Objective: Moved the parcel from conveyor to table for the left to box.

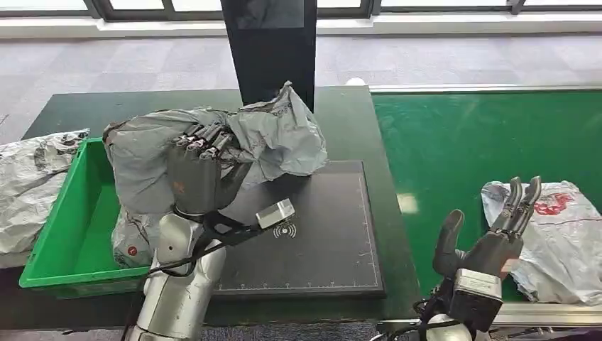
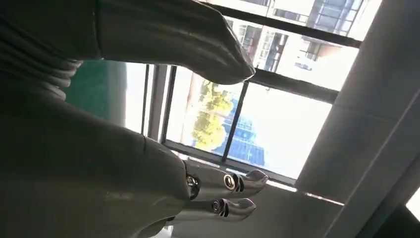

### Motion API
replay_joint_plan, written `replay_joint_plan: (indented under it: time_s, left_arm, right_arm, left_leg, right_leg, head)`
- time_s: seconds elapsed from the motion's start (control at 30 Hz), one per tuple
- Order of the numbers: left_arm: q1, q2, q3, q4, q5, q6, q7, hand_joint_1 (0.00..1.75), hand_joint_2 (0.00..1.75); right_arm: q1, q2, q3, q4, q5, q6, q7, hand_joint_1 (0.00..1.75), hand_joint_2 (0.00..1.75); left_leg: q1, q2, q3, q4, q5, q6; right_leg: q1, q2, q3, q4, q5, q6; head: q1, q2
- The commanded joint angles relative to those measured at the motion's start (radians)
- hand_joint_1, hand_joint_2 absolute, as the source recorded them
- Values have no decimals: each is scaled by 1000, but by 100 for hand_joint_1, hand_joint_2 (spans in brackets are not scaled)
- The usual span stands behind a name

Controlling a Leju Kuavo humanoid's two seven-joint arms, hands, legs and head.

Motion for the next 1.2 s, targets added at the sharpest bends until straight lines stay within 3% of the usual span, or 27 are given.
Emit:
replay_joint_plan:
  time_s: [0.03,0.2,0.37,0.6,0.63,1.2]
  left_arm:
    - [-162,-32,585,327,140,-1,-186,175,175]
    - [-151,-32,611,307,121,-1,-155,175,175]
    - [-155,-32,713,312,129,-1,-201,175,175]
    - [-156,-32,726,287,135,-1,-183,175,175]
    - [-157,-32,729,281,142,-1,-184,0,175]
    - [-148,-32,727,253,224,-1,-233,0,175]
  right_arm:
    - [-10,-1,-9,7,9,24,2,0,0]
    - [-11,2,-16,0,12,33,2,0,0]
    - [4,7,-30,-17,16,59,2,0,0]
    - [23,14,-33,-39,33,66,2,0,0]
    - [28,16,-33,-44,34,66,2,0,0]
    - [40,33,-47,-51,59,74,2,0,0]
  left_leg:
    - [-1,8,5,-3,0,0]
    - [0,4,2,-1,0,0]
    - [0,5,3,-1,0,0]
    - [1,4,1,0,0,0]
    - [1,3,0,0,0,0]
    - [1,3,0,0,0,0]
  right_leg:
    - [1,0,3,-2,1,-2]
    - [2,-2,2,-1,1,-2]
    - [0,0,2,-1,0,-2]
    - [1,-4,1,-1,0,-3]
    - [1,-2,0,0,0,-2]
    - [1,-2,0,0,0,-2]
  head:
    - [0,0]
    - [0,0]
    - [0,0]
    - [0,0]
    - [0,0]
    - [0,0]
